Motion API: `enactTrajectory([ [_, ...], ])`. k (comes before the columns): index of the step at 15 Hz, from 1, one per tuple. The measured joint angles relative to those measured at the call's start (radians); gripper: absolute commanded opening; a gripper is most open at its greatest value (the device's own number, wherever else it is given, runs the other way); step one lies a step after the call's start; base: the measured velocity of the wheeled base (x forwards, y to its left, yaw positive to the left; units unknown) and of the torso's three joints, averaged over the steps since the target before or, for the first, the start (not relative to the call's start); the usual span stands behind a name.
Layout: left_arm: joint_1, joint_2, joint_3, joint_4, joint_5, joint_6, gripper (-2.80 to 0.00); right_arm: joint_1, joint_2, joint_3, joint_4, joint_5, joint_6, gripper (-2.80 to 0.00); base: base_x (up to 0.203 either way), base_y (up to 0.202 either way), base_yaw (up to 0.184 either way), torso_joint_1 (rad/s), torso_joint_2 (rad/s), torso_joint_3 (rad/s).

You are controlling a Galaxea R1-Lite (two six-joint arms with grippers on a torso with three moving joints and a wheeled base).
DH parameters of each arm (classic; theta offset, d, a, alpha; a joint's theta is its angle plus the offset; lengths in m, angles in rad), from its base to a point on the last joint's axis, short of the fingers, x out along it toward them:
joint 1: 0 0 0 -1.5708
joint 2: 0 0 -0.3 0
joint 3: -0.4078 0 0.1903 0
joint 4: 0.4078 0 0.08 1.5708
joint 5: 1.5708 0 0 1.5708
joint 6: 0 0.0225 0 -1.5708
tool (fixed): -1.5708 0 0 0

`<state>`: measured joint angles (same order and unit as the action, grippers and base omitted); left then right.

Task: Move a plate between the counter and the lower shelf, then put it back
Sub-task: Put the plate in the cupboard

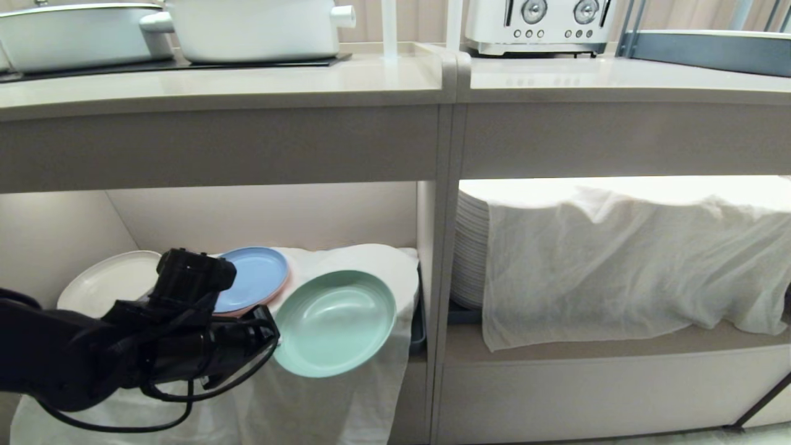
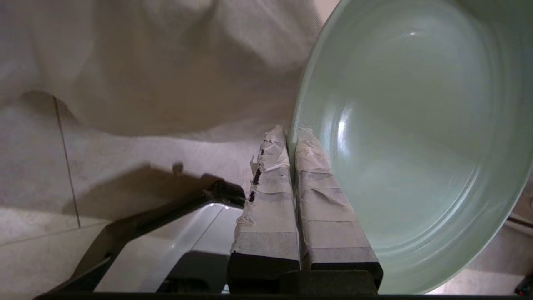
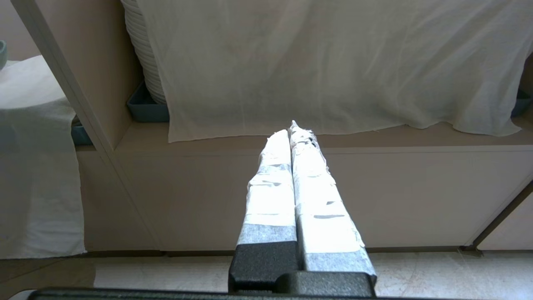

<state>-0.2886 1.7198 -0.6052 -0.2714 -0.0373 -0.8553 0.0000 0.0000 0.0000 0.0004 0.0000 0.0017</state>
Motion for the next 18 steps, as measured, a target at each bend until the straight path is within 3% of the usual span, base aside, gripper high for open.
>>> enactTrajectory([
  [6, -0.022, 0.14, -0.025, -0.146, 0.068, 0.001, -2.8, 0.0, 0.0, 0.0, 0.0, 0.0, 0.0, -2.8, 0.0, 0.0, 0.0, 0.0, 0.0, 0.0],
  [13, -0.02, 0.241, -0.167, -0.13, 0.104, 0.005, -2.8, 0.0, 0.0, 0.0, 0.001, 0.0, 0.0, -2.8, 0.0, 0.0, 0.0, 0.0, 0.0, 0.0],
  [18, -0.019, 0.299, -0.284, -0.04, 0.136, -0.001, -2.8, 0.0, 0.0, 0.0, 0.001, 0.0, 0.0, -2.8, 0.0, 0.0, 0.0, 0.0, 0.0, 0.0],
])
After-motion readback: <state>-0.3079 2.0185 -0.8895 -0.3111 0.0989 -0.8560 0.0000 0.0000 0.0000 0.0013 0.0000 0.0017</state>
